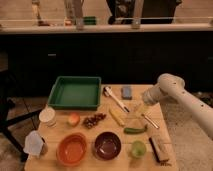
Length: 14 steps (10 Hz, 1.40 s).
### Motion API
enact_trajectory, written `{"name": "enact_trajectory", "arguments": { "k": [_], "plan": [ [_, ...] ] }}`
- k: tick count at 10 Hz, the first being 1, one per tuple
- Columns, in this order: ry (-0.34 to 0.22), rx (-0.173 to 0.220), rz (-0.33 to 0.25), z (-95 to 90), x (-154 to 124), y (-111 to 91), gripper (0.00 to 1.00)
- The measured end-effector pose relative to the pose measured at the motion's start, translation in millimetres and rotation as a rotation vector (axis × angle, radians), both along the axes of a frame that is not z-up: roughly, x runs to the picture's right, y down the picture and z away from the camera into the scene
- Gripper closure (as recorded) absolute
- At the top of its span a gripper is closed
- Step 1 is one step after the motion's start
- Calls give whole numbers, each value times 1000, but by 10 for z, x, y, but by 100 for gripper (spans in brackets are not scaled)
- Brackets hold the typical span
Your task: Place brush in tray
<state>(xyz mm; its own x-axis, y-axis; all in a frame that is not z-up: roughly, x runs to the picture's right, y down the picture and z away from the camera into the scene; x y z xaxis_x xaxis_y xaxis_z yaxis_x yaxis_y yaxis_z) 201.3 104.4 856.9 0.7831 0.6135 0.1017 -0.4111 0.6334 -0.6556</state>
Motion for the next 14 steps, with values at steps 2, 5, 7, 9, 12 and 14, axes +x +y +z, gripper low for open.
{"name": "enact_trajectory", "arguments": {
  "k": [2, 5, 7, 9, 12, 14],
  "plan": [
    [13, -5, 14, 66, -65, -9, 30],
    [18, -10, 17, 139, -171, -34, 44],
    [23, -11, 17, 202, -257, -69, 44],
    [29, -9, 19, 295, -388, -128, 44],
    [53, -16, 57, 478, -584, -203, 44],
    [69, -26, 79, 568, -670, -202, 44]
  ]
}}
